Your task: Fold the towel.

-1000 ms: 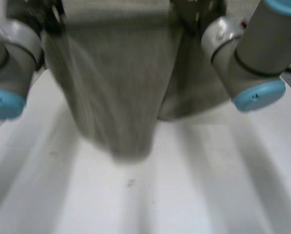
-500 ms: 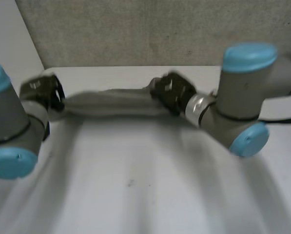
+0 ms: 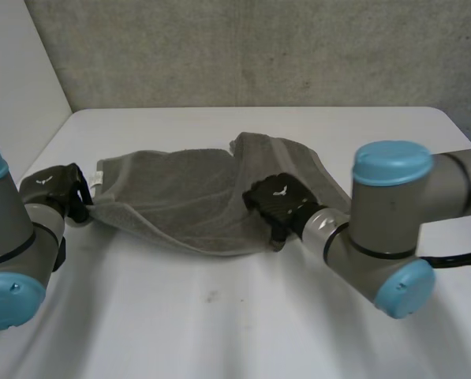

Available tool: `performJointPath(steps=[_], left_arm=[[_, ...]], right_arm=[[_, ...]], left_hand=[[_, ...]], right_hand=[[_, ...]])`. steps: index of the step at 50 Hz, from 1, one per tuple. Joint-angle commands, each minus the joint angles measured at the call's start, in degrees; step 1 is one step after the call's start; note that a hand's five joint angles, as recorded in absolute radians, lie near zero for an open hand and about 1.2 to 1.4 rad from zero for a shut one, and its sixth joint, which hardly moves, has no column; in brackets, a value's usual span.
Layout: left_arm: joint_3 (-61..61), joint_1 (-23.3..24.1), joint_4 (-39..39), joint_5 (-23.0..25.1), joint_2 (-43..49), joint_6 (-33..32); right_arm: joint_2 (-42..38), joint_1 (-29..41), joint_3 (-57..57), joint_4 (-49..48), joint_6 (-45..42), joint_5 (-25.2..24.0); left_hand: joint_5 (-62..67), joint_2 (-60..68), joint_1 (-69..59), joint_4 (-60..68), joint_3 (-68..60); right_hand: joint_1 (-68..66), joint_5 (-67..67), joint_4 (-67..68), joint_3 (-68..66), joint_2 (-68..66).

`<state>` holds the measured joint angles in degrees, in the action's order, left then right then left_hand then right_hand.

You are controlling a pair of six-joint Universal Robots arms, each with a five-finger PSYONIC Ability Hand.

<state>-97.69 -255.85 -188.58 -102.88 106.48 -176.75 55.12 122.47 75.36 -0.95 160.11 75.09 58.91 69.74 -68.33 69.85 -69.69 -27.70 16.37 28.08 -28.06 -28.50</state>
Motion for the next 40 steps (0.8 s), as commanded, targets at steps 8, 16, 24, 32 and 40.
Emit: performJointPath(steps=[8, 16, 24, 32, 40], left_arm=[[0.5, 0.9, 0.5, 3.7, -8.5, 0.4], [2.5, 1.2, 1.0, 5.8, -12.7, 0.6], [3.6, 2.0, 2.2, 5.8, -13.7, 0.6], [3.1, 2.0, 2.3, 5.8, -13.6, 0.8], [2.9, 1.2, 2.5, 5.8, -13.8, 2.3]], right_arm=[[9.5, -5.0, 11.8, -5.4, 14.1, -0.4], [8.0, -4.5, 13.7, -5.4, 20.5, -2.0], [5.2, -1.2, 13.1, -9.4, 27.6, -4.7], [0.2, 3.9, 10.7, -16.3, 30.1, -3.7], [-7.0, 4.8, 5.2, -18.9, 29.9, 2.0]], left_hand=[[11.1, 10.3, -11.7, 10.1, -10.3], [11.1, 10.3, -11.7, 10.1, -10.3], [11.1, 10.3, -11.7, 10.1, -10.3], [11.1, 10.3, -11.7, 10.1, -10.3], [11.1, 10.3, -11.7, 10.1, -10.3]], right_hand=[[17.7, -16.4, -18.1, 18.1, 18.5], [17.7, -16.4, -18.1, 18.1, 18.5], [17.7, -16.4, -18.1, 18.1, 18.5], [17.7, -16.4, -18.1, 18.1, 18.5], [17.7, -16.4, -18.1, 18.1, 18.5]])
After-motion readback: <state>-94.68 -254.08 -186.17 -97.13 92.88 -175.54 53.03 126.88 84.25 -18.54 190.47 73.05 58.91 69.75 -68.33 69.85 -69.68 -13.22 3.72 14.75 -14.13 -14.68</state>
